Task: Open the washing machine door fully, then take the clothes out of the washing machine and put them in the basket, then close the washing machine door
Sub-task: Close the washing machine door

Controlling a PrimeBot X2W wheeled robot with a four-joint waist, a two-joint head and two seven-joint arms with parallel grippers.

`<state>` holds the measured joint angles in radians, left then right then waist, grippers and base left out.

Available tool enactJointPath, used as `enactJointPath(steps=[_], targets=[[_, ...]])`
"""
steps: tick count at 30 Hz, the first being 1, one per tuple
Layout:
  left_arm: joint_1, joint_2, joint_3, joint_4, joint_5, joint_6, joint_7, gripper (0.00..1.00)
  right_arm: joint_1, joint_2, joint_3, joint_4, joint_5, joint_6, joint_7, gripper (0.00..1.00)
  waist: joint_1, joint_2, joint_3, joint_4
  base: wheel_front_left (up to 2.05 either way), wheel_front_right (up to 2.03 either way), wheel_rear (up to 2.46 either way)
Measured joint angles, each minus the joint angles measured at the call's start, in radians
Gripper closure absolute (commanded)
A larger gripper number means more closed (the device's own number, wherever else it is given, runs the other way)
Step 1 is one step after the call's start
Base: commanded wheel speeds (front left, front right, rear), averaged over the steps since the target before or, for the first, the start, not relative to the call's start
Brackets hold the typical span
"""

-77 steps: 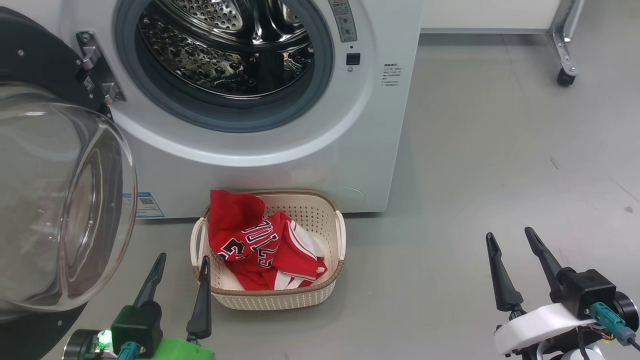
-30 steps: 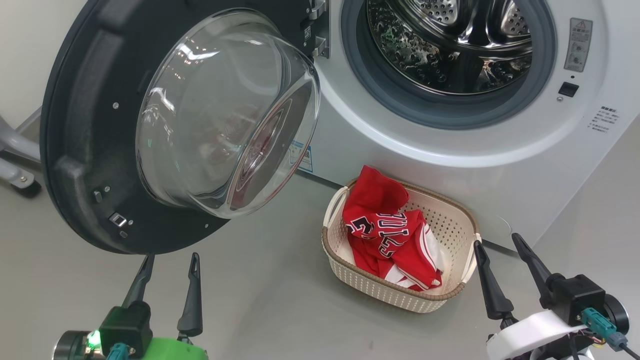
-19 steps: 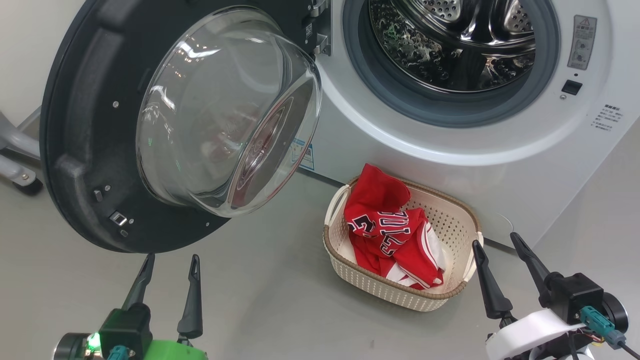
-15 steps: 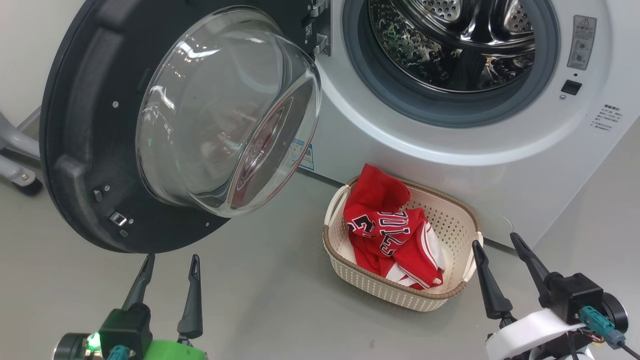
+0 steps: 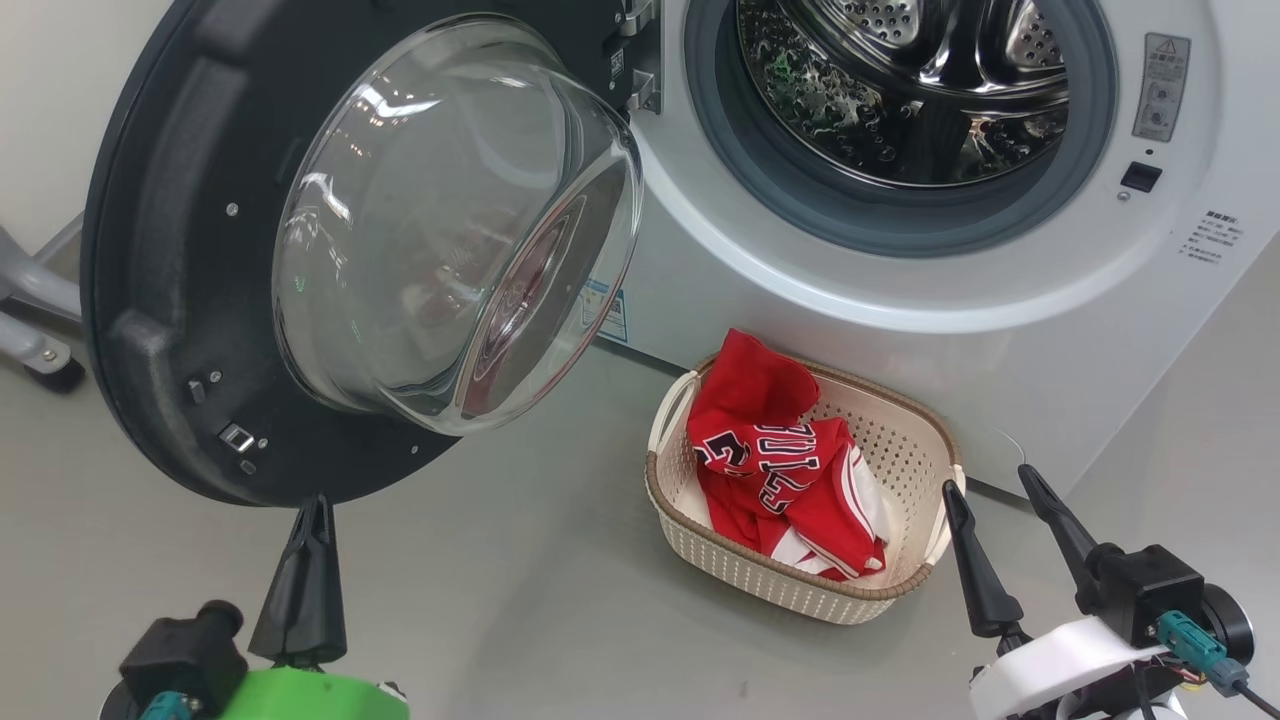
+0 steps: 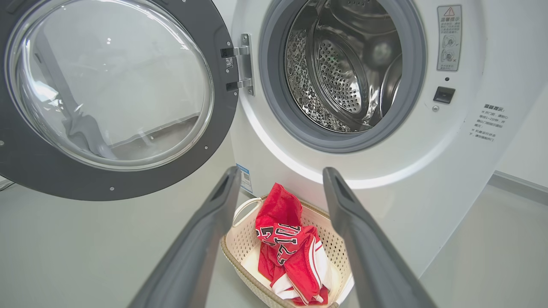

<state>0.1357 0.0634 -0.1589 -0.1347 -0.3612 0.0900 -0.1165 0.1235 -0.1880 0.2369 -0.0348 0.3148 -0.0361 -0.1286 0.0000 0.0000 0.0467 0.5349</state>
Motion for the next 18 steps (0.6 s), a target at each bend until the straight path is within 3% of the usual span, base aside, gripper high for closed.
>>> enactJointPath(steps=[5, 12, 15, 16, 18], targets=[[0.000, -0.013, 0.030, -0.053, -0.186, -0.046, -0.001, 1.00, -0.004, 0.000, 0.001, 0.000, 0.000, 0.000, 0.001, 0.00, 0.0000, 0.0000, 0.004, 0.002, 0.00, 0.00, 0.00], [-0.004, -0.017, 0.094, -0.167, -0.613, -0.145, -0.021, 1.00, -0.005, -0.002, 0.002, 0.000, 0.000, 0.000, 0.006, 0.00, 0.0000, 0.0000, 0.012, 0.005, 0.00, 0.00, 0.00], [-0.009, -0.017, 0.095, -0.222, -0.762, -0.156, -0.058, 1.00, -0.010, -0.004, 0.002, -0.001, 0.000, 0.000, 0.007, 0.00, 0.0000, 0.0000, 0.015, 0.006, 0.00, 0.00, 0.00], [-0.021, -0.019, 0.119, -0.262, -0.858, -0.167, -0.072, 1.00, -0.013, -0.009, 0.002, -0.005, -0.004, 0.000, 0.010, 0.00, 0.0000, 0.0000, 0.020, 0.007, 0.00, 0.00, 0.00], [-0.049, -0.020, 0.177, -0.295, -0.948, -0.176, -0.072, 1.00, -0.013, -0.014, 0.000, -0.006, -0.005, 0.000, 0.010, 0.00, 0.0000, 0.0000, 0.026, 0.007, 0.00, 0.00, 0.00]])
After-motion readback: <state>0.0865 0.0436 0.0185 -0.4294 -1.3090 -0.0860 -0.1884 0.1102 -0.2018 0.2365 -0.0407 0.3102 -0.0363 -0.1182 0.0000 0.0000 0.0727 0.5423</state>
